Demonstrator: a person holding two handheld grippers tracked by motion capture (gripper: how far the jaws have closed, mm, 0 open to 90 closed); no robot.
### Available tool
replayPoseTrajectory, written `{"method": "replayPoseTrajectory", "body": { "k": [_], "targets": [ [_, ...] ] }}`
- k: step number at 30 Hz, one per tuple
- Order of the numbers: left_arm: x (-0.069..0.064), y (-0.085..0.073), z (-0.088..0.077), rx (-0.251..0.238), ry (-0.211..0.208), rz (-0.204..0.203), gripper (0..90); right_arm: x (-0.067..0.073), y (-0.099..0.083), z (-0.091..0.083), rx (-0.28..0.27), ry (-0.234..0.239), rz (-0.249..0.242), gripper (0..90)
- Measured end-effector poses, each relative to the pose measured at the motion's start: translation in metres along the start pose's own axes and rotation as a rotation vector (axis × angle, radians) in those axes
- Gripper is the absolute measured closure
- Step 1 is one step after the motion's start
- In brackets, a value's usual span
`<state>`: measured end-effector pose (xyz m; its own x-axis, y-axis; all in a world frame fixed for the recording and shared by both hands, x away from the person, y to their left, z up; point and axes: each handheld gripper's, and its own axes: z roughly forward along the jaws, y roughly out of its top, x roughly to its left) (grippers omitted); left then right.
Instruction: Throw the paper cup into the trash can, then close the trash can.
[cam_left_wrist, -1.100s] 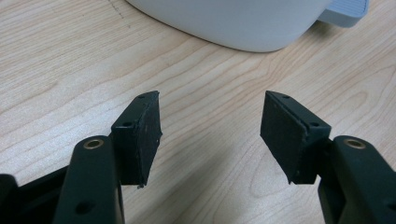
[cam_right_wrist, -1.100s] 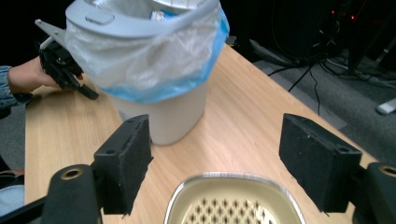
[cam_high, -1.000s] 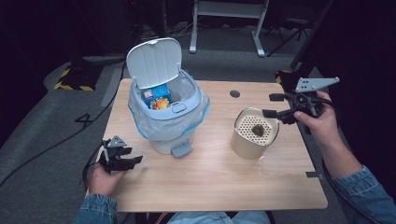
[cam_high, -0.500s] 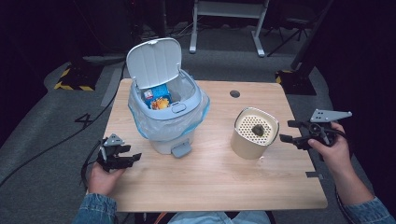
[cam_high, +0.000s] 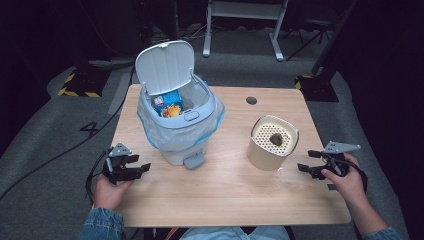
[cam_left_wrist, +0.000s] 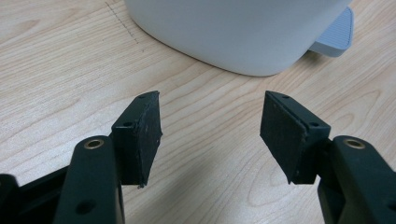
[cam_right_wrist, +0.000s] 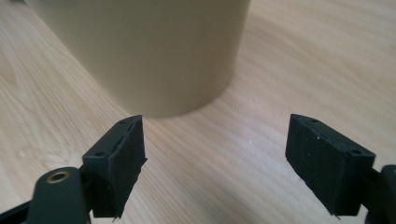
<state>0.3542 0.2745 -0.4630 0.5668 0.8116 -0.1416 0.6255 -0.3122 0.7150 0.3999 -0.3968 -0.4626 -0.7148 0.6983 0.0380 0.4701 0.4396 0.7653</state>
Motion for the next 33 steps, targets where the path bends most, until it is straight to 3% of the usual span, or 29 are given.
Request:
{"method": "replayPoseTrajectory", "body": {
  "k": [9, 14, 28, 33],
  "targets": [
    [0.0, 0.001, -0.003, -0.019, -0.001, -0.01, 38.4, 0.001, -0.026, 0.016, 0.03, -0.033, 0.025, 19.3],
    [0.0, 0.002, -0.005, -0.032, -0.009, -0.017, 38.4, 0.004, -0.033, 0.023, 0.049, -0.078, 0.0, 16.7],
    [0.0, 0.004, -0.007, -0.053, -0.026, -0.03, 38.0, 0.013, -0.033, 0.025, 0.038, -0.152, 0.084, 15.7],
    [-0.001, 0.011, -0.015, -0.075, -0.039, -0.03, 38.0, 0.014, -0.033, 0.026, 0.039, -0.162, 0.089, 15.6]
  ]
}}
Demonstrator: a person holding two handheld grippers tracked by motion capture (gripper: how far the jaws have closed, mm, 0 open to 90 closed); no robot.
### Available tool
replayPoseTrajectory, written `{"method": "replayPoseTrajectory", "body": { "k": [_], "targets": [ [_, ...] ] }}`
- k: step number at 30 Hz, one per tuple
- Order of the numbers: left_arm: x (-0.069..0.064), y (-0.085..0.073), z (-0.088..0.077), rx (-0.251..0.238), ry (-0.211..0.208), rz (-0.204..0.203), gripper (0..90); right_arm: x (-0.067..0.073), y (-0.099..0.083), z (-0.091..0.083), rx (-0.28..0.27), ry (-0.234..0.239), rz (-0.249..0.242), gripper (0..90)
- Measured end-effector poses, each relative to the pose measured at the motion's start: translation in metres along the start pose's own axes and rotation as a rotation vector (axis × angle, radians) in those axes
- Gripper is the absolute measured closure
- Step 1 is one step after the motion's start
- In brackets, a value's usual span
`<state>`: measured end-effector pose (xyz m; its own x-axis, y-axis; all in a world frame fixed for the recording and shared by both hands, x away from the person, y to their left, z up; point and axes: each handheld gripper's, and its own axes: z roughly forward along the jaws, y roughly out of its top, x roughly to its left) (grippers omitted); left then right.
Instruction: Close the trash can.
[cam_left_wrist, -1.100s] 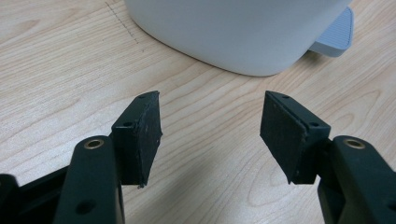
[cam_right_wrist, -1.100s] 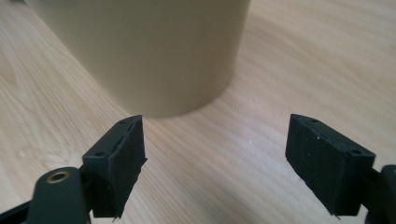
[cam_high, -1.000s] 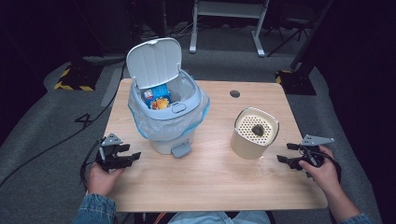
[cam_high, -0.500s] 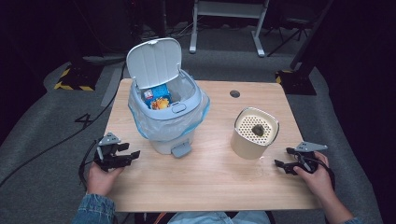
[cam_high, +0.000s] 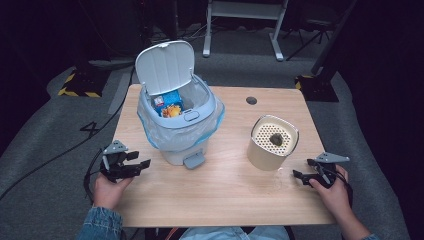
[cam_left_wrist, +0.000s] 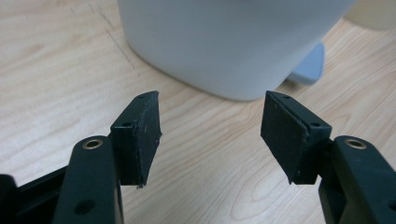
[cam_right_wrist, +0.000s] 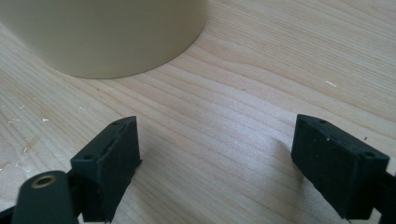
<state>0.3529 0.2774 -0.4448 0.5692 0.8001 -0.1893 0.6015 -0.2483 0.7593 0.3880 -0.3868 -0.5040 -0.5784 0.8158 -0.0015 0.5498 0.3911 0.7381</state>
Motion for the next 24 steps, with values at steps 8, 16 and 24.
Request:
{"method": "replayPoseTrajectory", "body": {
  "k": [8, 16, 24],
  "targets": [
    [-0.004, 0.028, -0.026, -0.093, -0.065, 0.03, 39.3, 0.0, 0.0, 0.0, 0.0, 0.0, 0.0, 15.6],
    [-0.01, 0.06, -0.051, -0.146, -0.095, 0.089, 42.2, 0.0, 0.0, 0.0, -0.001, 0.001, -0.003, 15.6],
    [-0.009, 0.093, -0.066, -0.188, -0.043, 0.119, 41.8, 0.0, -0.002, -0.002, -0.001, 0.008, -0.009, 15.7]
  ]
}}
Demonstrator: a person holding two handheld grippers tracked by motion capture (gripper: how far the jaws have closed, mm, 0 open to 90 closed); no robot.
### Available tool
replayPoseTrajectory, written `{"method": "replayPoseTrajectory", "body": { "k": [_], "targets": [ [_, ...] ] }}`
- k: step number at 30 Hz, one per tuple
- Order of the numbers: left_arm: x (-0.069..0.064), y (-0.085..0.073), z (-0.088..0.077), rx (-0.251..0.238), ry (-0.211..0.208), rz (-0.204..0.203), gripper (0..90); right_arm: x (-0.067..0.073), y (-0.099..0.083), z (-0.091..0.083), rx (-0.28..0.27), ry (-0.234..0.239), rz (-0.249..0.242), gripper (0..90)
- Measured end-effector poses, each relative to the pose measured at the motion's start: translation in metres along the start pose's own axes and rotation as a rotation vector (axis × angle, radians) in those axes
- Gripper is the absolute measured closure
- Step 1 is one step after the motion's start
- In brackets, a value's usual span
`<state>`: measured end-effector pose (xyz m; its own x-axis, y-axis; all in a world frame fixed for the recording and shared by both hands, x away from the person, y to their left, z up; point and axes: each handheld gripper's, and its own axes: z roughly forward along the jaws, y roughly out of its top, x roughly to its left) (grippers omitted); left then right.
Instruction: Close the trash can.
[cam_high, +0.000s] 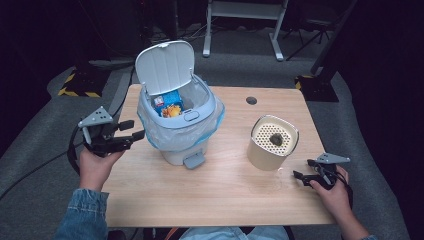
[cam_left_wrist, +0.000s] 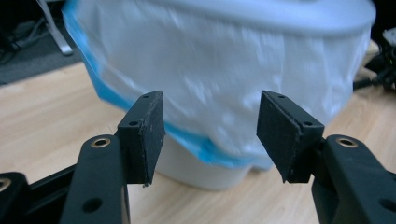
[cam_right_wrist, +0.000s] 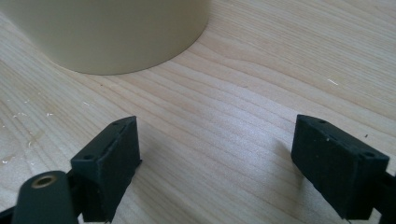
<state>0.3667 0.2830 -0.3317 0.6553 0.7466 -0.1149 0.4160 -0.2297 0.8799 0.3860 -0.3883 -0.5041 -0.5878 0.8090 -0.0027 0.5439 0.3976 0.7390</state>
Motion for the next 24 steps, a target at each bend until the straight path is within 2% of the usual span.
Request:
{"method": "replayPoseTrajectory", "body": {
  "k": [4, 5, 8, 13, 17, 24],
  "targets": [
    [0.005, 0.021, -0.005, -0.033, 0.001, 0.002, 42.3, 0.0, 0.0, 0.0, 0.0, 0.0, 0.0, 15.6],
    [0.005, 0.021, -0.005, -0.033, 0.001, 0.002, 42.3, 0.0, 0.0, 0.0, 0.0, 0.0, 0.0, 15.6],
    [0.007, 0.038, -0.005, -0.034, 0.03, 0.035, 42.3, 0.0, 0.0, 0.0, 0.0, 0.0, 0.0, 15.6],
    [0.011, 0.06, -0.003, -0.049, 0.043, 0.049, 42.2, 0.0, 0.0, 0.0, 0.0, 0.0, 0.0, 15.6],
    [0.015, 0.076, 0.0, -0.077, 0.039, 0.028, 41.8, 0.0, 0.0, 0.0, 0.0, 0.0, 0.0, 15.6],
    [0.021, 0.103, 0.004, -0.093, 0.062, 0.037, 41.7, 0.0, 0.0, 0.0, 0.0, -0.001, -0.001, 15.6]
  ]
}}
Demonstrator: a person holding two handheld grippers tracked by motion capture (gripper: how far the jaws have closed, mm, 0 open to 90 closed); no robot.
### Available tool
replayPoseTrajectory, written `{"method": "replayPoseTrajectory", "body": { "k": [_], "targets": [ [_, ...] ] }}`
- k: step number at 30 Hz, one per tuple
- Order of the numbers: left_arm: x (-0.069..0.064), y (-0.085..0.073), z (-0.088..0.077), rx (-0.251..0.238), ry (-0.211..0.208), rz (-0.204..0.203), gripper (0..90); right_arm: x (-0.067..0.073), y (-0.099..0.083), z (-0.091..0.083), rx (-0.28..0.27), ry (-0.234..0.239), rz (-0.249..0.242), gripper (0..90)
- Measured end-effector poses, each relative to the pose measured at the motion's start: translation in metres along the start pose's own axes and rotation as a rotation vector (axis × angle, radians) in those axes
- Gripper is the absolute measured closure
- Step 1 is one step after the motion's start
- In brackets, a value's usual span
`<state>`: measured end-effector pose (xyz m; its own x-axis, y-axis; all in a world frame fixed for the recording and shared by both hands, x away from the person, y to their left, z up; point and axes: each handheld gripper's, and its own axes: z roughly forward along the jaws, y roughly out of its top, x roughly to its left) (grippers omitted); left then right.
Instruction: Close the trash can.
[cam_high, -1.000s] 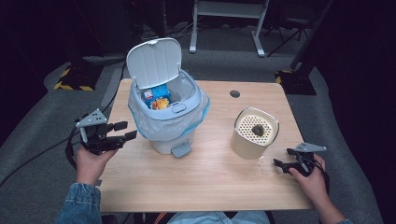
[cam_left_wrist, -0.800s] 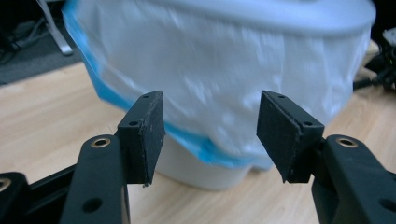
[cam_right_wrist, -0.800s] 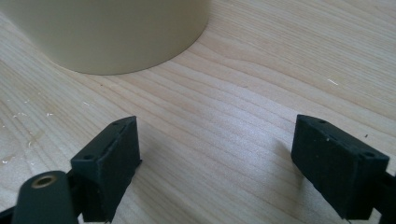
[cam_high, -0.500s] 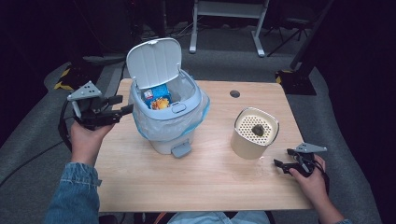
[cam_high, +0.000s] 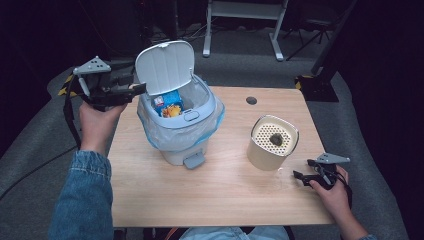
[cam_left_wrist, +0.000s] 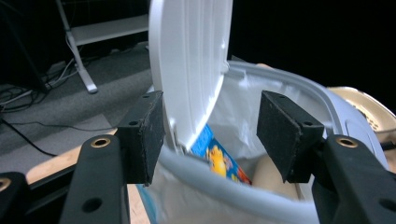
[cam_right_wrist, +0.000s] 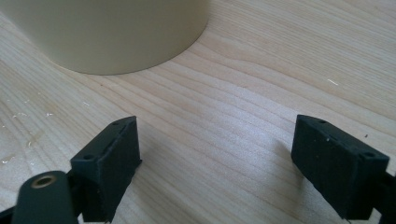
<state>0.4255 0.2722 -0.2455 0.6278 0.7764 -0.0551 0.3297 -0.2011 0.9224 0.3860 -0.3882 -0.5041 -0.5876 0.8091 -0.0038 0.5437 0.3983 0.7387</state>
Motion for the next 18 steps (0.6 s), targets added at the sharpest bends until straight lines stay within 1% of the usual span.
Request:
{"method": "replayPoseTrajectory", "body": {
  "k": [3, 4, 6, 9, 11, 13, 15, 17, 18],
  "targets": [
    [0.002, 0.009, 0.004, 0.002, 0.005, -0.001, 41.5, 0.0, 0.0, 0.0, 0.0, 0.0, 0.0, 15.6],
    [0.004, 0.012, 0.006, 0.0, 0.009, -0.008, 41.5, 0.0, 0.0, 0.0, 0.0, 0.0, 0.0, 15.6],
    [0.007, 0.016, 0.008, 0.0, 0.014, -0.019, 41.3, 0.0, 0.0, 0.0, 0.0, 0.0, 0.0, 15.6],
    [0.01, 0.021, 0.013, -0.001, 0.021, -0.021, 41.2, 0.0, 0.0, 0.0, 0.0, 0.0, 0.0, 15.6],
    [0.009, 0.023, 0.015, -0.006, 0.018, -0.02, 41.2, 0.0, 0.0, 0.0, 0.0, 0.0, 0.0, 15.6],
    [0.007, 0.023, 0.016, -0.022, -0.007, -0.019, 41.4, 0.0, 0.0, 0.0, 0.0, 0.0, 0.0, 15.6],
    [0.004, 0.024, 0.016, -0.022, 0.004, -0.011, 40.9, 0.0, 0.0, 0.0, 0.0, 0.0, 0.0, 15.6],
    [0.004, 0.024, 0.015, -0.021, 0.0, -0.01, 40.9, 0.0, 0.0, 0.0, 0.0, 0.0, 0.0, 15.6],
    [0.003, 0.024, 0.014, -0.021, -0.006, -0.016, 40.9, 0.0, 0.0, 0.0, 0.0, 0.0, 0.0, 15.6]
  ]
}}
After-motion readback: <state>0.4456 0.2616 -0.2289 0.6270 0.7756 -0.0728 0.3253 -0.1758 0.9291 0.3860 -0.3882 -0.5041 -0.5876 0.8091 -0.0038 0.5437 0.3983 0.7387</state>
